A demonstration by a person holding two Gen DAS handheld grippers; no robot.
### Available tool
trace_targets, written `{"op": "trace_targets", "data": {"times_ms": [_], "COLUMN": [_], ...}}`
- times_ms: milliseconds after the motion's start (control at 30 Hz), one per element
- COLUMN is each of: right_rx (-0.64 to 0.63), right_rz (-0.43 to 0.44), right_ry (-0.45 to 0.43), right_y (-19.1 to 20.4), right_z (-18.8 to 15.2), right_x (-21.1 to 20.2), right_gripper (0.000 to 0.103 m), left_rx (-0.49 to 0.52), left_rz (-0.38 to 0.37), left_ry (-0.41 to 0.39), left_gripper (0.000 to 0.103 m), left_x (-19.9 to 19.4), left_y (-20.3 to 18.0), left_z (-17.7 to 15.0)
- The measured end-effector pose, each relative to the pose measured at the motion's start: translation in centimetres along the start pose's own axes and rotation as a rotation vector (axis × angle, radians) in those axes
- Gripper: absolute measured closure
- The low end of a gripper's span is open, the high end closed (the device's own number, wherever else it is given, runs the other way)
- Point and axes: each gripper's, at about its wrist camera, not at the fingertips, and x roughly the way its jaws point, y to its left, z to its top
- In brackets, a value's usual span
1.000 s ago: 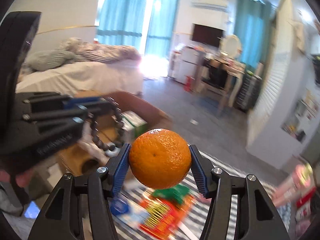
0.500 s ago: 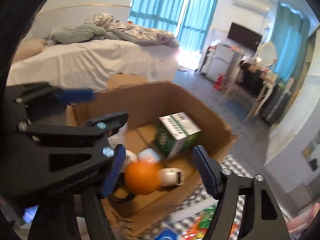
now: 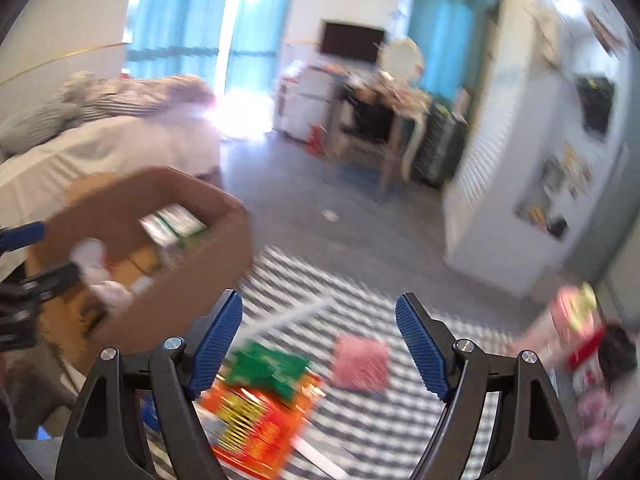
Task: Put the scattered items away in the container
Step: 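Grasp the green snack packet with the right tool while the left tool reaches the blue tissue pack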
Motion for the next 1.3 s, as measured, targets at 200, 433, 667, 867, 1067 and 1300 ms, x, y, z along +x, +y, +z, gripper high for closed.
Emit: {"op": "trace_targets", "data": {"times_ms": [200,433,667,867,1067,1300], "right_rx": [0.079,0.119,0.133,0.012,-0.114,-0.164], "right_rz": [-0.002,0.035,0.092,0.186,0.266,0.323], "right_ry": [0.098,0.194,0.215,0.197,0.213,0.308], "right_y": [-4.0,-5.9,-5.6,-1.9,1.8,4.2], "right_z": [-3.3,-6.5,-7.1,-6.9,-5.8,-5.8], "right_x": [1.9,5.4,6.7,6.3,8.0,11.6], "right_gripper": [0.024,0.024,0.024,0.024,0.024,0.024], "left_rx": [0.109,0.255,0.327,0.319,0.248,0.248], "left_rz": [-0.085,-0.175,-0.174,-0.199,-0.239,-0.248], "left_ry": [0.031,0.157,0.231,0.276,0.267,0.243], "left_gripper": [0.008,0.008,0.008,0.008,0.008,0.021], "left_x": [0.7,3.0,4.8,5.9,6.7,6.6], "left_y": [-5.7,-11.4,-13.2,-12.9,-12.0,-11.5], "left_z": [-1.2,-5.3,-7.9,-9.7,-9.9,-9.9]}}
